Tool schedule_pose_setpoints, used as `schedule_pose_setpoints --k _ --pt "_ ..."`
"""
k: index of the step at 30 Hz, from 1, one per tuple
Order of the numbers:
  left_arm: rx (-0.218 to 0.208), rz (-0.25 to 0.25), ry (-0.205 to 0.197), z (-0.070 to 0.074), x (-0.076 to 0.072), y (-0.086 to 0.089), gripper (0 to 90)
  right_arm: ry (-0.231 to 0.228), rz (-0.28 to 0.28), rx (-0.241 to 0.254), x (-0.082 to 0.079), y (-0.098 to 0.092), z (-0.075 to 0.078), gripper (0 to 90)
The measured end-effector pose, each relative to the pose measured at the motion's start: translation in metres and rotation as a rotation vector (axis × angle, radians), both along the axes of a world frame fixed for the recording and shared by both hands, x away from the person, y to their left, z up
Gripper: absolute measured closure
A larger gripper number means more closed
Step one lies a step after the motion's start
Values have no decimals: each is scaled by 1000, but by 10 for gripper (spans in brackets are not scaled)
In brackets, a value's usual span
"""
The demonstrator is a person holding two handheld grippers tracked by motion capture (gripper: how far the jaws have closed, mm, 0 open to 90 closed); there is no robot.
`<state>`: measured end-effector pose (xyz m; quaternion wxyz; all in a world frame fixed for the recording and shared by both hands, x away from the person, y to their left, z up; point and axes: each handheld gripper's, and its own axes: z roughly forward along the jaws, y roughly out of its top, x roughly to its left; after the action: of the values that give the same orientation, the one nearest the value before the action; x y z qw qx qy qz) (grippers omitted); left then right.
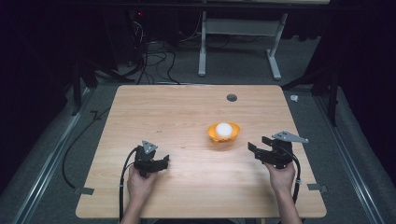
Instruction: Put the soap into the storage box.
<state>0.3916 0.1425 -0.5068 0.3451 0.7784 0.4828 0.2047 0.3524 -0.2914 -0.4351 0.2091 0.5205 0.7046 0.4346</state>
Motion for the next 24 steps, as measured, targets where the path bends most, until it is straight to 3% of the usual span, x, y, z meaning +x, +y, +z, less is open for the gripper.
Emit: schedule_pose_setpoints --k 14,24 --pt "0 0 0 0 0 0 235 39 15 32 -4 8 -20 309" --pt "0 0 0 0 0 0 235 56 26 26 -4 15 -28 308"
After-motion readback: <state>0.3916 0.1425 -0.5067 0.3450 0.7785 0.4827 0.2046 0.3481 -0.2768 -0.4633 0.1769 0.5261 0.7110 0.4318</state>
